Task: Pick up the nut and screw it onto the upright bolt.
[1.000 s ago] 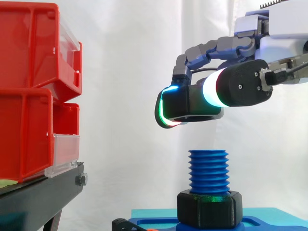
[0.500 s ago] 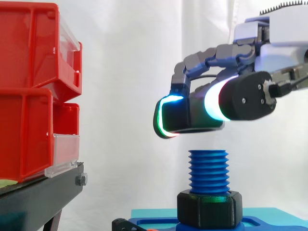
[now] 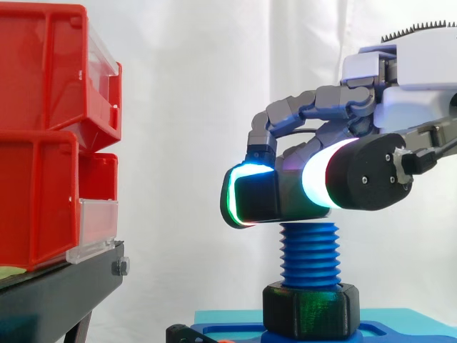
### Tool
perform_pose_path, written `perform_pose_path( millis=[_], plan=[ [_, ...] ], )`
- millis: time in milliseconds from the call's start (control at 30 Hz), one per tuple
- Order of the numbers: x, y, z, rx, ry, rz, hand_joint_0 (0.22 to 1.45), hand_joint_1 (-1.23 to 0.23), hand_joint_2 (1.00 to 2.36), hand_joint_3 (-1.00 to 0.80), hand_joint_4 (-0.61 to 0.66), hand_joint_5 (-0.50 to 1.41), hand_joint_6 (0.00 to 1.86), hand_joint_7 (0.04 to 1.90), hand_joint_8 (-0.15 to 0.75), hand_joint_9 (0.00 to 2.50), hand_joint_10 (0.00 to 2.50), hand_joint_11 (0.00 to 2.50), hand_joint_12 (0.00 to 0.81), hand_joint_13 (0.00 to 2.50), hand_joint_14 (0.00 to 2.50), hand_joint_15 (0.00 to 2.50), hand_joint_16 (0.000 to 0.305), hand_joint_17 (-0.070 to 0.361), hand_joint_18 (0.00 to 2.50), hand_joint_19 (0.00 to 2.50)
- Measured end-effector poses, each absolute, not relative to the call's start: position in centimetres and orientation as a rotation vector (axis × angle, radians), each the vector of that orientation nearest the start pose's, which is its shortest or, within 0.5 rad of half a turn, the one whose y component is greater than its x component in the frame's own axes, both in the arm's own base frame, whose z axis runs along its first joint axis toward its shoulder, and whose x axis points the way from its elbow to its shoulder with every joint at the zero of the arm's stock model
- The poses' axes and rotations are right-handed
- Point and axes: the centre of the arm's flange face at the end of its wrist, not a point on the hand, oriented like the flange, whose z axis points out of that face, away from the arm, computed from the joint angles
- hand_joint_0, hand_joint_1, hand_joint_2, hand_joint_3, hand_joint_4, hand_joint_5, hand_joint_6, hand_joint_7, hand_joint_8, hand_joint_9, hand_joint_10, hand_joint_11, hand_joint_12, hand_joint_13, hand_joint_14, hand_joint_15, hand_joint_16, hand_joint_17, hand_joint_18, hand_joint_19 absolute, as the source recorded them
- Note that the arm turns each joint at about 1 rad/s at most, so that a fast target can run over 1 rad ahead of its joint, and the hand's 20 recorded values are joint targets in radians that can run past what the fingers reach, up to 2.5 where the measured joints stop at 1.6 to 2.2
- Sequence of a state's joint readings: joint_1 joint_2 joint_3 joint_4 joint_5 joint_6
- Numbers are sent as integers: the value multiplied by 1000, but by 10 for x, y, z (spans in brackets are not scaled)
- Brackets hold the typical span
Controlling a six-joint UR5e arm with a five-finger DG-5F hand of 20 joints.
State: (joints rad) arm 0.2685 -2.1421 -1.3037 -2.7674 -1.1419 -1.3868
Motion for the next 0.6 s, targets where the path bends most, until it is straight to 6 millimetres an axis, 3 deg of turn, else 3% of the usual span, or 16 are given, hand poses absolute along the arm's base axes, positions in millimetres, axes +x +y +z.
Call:
perform_pose_path(
  millis=[600],
  plan=[
    [719, 19, 306, 254, 1522, 48, 534, -528, 1000, -500, 305, -173, 543, 1268, 318, 551, 5, 169, 364, 527, 0, 0, 46, 104, 494, 67]
  ],
)
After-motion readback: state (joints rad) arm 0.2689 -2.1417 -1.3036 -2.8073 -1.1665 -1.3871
